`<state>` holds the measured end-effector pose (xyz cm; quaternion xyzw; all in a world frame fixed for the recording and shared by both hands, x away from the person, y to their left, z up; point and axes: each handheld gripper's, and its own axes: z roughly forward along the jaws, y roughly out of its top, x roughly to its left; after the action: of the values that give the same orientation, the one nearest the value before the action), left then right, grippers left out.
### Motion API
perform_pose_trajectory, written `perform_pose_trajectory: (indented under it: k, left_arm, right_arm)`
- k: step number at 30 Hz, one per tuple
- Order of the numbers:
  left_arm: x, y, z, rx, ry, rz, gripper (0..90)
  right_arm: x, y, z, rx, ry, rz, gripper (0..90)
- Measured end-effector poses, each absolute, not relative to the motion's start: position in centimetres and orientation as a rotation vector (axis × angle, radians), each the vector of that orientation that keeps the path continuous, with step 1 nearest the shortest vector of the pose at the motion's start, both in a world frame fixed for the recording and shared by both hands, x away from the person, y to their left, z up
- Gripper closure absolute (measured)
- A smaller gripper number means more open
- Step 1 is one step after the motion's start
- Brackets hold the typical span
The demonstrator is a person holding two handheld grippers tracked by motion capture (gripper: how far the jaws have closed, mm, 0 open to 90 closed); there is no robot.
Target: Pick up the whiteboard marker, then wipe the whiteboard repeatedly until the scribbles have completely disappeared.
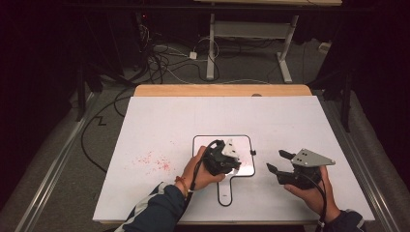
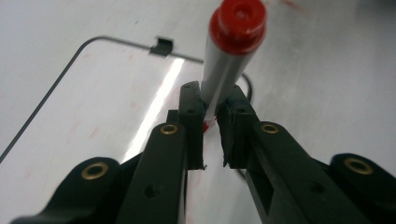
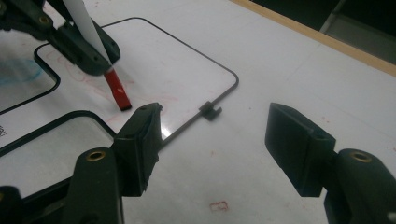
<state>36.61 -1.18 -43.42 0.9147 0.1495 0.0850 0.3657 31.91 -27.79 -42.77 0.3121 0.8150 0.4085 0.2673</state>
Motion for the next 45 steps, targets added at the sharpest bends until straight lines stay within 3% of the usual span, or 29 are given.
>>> perform_pose_trajectory:
  k: [5, 18, 28, 29, 32, 35, 42, 45]
  left_arm:
    - [36.4, -2.3, -43.2, 2.381, 0.361, 0.253, 78.8]
    - [37.2, 4.6, -42.7, 2.436, 0.562, 0.293, 78.8]
    - [36.2, 7.1, -43.3, 2.241, 0.854, 0.220, 78.8]
    - [37.1, 7.9, -42.5, 2.435, 0.680, 0.284, 78.8]
    - [36.7, 5.9, -42.9, 2.372, 0.709, 0.238, 78.7]
    - [37.3, 3.9, -42.5, 2.480, 0.556, 0.279, 78.7]
    - [37.8, -2.7, -44.0, 2.580, 0.439, 0.301, 78.8]
    - [38.0, -3.2, -43.9, 2.536, 0.434, 0.264, 78.8]
  right_arm:
    - [32.1, -27.7, -43.1, 0.844, 2.210, 1.084, 35.7]
    - [32.4, -27.8, -42.7, 0.854, 2.194, 1.039, 31.4]
    - [32.7, -27.6, -43.1, 0.853, 2.214, 1.000, 31.3]
    - [32.7, -27.6, -43.1, 0.854, 2.211, 0.998, 31.3]
    - [32.6, -27.3, -43.1, 0.851, 2.213, 1.003, 31.1]
    - [32.6, -27.2, -43.1, 0.839, 2.220, 0.997, 31.1]
    - [32.7, -27.1, -43.2, 0.845, 2.224, 0.992, 31.2]
    - [32.6, -27.5, -43.1, 0.852, 2.214, 1.009, 31.2]
